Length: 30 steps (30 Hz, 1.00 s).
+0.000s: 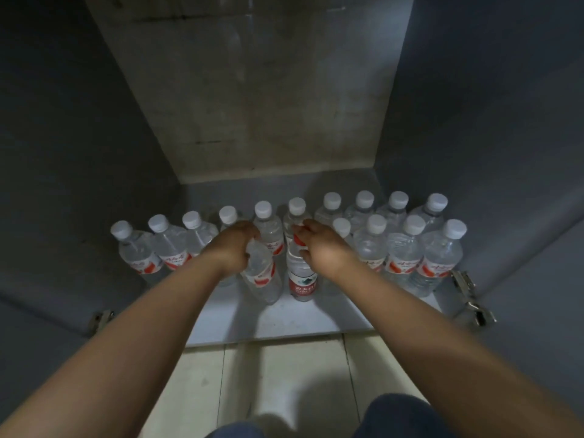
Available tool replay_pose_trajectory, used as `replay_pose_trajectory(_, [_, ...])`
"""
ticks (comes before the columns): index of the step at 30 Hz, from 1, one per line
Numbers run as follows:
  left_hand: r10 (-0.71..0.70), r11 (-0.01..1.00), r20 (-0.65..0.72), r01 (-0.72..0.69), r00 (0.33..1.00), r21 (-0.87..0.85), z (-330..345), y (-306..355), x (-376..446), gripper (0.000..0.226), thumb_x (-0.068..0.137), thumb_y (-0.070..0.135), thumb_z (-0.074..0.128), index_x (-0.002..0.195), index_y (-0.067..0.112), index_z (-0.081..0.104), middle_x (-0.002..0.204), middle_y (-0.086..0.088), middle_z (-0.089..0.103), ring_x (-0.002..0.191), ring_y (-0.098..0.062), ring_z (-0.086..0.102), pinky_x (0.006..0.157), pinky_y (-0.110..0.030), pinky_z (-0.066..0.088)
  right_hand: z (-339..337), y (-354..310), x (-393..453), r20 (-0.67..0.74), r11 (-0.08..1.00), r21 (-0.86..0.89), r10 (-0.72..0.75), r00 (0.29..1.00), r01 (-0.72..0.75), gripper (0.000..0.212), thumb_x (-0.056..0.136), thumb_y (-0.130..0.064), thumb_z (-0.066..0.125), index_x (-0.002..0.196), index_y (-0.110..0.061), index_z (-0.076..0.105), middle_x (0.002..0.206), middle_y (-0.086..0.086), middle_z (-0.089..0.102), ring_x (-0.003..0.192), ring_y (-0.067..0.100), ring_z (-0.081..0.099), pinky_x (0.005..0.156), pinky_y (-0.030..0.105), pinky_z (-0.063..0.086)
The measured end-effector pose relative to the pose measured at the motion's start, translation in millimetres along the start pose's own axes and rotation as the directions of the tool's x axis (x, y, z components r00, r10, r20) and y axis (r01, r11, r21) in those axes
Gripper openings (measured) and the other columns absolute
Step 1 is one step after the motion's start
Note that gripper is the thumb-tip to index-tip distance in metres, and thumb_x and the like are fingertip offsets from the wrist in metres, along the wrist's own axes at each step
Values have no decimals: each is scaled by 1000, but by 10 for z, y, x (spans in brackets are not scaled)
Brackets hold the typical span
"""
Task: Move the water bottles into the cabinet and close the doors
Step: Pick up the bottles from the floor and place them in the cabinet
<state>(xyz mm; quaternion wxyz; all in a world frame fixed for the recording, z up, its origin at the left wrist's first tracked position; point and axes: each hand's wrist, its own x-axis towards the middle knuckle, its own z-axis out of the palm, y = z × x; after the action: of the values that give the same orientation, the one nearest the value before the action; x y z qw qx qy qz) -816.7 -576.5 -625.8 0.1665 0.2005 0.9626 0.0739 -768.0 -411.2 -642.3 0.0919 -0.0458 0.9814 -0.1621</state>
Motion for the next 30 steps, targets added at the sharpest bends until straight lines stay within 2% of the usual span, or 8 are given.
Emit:
replay_pose_trajectory(3, [20, 997, 54, -24, 998, 79, -8, 50, 14, 60, 92, 5, 49, 146, 17, 26, 154, -13, 24, 141, -28, 28, 114, -29, 25, 1, -3, 45, 25, 1000, -10, 0, 1000, 0, 52, 98, -10, 41, 147, -14, 24, 156, 11, 19, 140, 31, 27, 117, 33, 26])
replay_pose_trajectory(5, [33, 994, 48, -38, 998, 105, -47, 55, 32, 48, 94, 11, 49, 140, 14, 38, 144, -14, 41, 130, -29, 43, 107, -32, 35, -12, -1, 67, 30, 1000, 6, 4, 1000, -4, 50, 99, -9, 37, 147, -14, 24, 156, 11, 21, 140, 30, 28, 116, 32, 27])
replay_pose_trajectory(7, [-20, 994, -7, 21, 1000, 112, -74, 45, 20, 36, 94, 30, 52, 123, 9, 52, 126, -13, 56, 114, -29, 55, 95, -35, 42, -28, -1, 76, 35, 1000, 24, 6, 999, -7, 47, 100, -12, 34, 147, -14, 26, 156, 10, 23, 140, 29, 29, 114, 31, 26])
replay_pose_trajectory(12, [-227, 969, -116, 236, 967, 72, 118, 180, -48, 58, 93, 53, 37, 111, 3, 59, 114, -19, 64, 106, -32, 60, 86, -35, 47, -69, -19, 97, 60, 1000, -24, -4, 998, 6, 51, 98, -10, 39, 147, -15, 25, 154, 9, 26, 138, 28, 33, 112, 30, 30])
replay_pose_trajectory(15, [-221, 972, -157, 232, 962, 49, 163, 190, -54, 55, 95, 50, 37, 118, 2, 52, 117, -19, 62, 108, -33, 59, 84, -35, 48, -105, -14, 90, 75, 999, -40, -7, 997, 10, 50, 98, -12, 41, 146, -16, 27, 152, 10, 30, 136, 29, 36, 112, 33, 34])
replay_pose_trajectory(18, [-106, 994, -80, 105, 991, -5, 159, 139, -48, 54, 93, 34, 52, 137, 9, 35, 133, -18, 52, 119, -33, 52, 95, -37, 45, -128, 0, 99, 75, 999, -47, -15, 997, 18, 46, 99, -13, 39, 144, -14, 30, 150, 12, 34, 134, 31, 38, 111, 35, 36])
replay_pose_trajectory(24, [-45, 989, -131, 26, 990, -145, 189, 188, 0, 41, 92, 19, 55, 130, 11, 43, 128, -16, 56, 116, -31, 55, 93, -32, 46, -64, -1, 166, 44, 1000, -22, -14, 999, 15, 40, 100, -14, 37, 140, -10, 39, 146, 14, 40, 132, 31, 42, 110, 34, 35])
replay_pose_trajectory(30, [-116, 983, -114, 98, 987, -155, 174, 252, 103, 44, 93, 20, 53, 134, 13, 38, 130, -16, 54, 119, -32, 54, 95, -36, 45, -59, 16, 146, 29, 1000, 19, -12, 1000, 11, 40, 101, -16, 36, 141, -11, 39, 147, 12, 40, 132, 29, 42, 111, 32, 34])
